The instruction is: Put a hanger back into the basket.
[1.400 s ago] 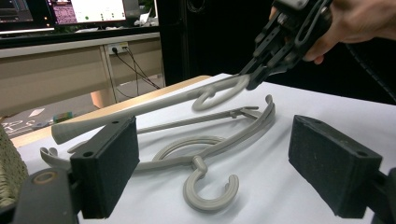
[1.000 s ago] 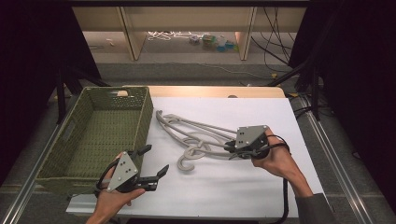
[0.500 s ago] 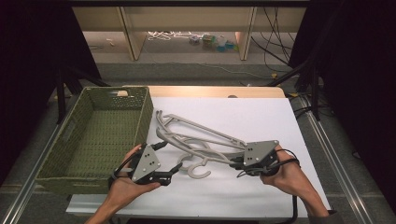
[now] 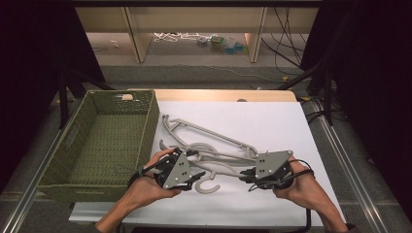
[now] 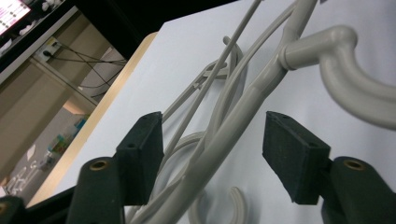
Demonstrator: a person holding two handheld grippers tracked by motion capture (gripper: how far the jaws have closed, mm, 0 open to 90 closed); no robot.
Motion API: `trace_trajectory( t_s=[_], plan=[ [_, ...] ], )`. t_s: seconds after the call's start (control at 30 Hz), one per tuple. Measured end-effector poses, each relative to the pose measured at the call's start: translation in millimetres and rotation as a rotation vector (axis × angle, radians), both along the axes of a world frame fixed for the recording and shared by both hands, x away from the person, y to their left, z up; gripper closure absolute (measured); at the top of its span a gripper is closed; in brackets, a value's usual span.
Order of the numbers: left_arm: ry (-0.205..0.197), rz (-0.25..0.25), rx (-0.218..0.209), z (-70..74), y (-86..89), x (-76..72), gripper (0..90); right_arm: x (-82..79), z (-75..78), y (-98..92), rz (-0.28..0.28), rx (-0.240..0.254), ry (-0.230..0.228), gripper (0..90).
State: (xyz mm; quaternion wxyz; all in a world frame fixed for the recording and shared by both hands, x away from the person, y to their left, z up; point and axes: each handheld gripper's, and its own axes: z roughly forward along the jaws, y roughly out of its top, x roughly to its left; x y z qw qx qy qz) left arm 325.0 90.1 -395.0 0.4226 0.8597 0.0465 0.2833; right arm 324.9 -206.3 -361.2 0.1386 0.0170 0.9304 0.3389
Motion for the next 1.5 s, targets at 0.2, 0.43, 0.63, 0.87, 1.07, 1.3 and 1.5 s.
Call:
trace_trajectory(
  t_s=[0.2, 0.43, 0.63, 0.87, 1.07, 1.3, 1.5],
  plan=[
    [-0.007, -0.101, 0.068, 0.8, -5.3, 5.6, 53.9, -2.2, 0.8, 1.2, 0.020, 0.000, 0.007, 82.8],
    [0.012, -0.175, 0.132, 1.9, -7.8, 5.2, 70.5, -1.4, -0.1, 0.2, 0.033, 0.000, 0.016, 82.5],
    [0.009, -0.229, 0.174, 1.3, -12.1, 4.9, 76.2, -2.4, 5.8, -4.5, 0.057, 0.021, 0.015, 81.7],
    [0.048, -0.273, 0.133, 6.8, -15.3, 1.7, 79.4, 0.1, 10.8, -15.6, 0.074, 0.055, 0.004, 79.6],
    [0.119, -0.221, 0.081, 9.6, -10.8, 5.7, 79.6, 3.8, 17.4, -20.2, -0.033, 0.108, -0.023, 62.1],
    [0.274, -0.101, 0.002, 8.4, -7.8, 10.8, 79.6, 5.2, 26.0, -22.1, -0.274, 0.211, -0.057, 32.5],
    [0.401, 0.001, -0.108, 15.0, 9.8, 20.7, 79.6, 1.7, 27.4, -24.8, -0.413, 0.321, -0.073, 23.3]
  ],
)
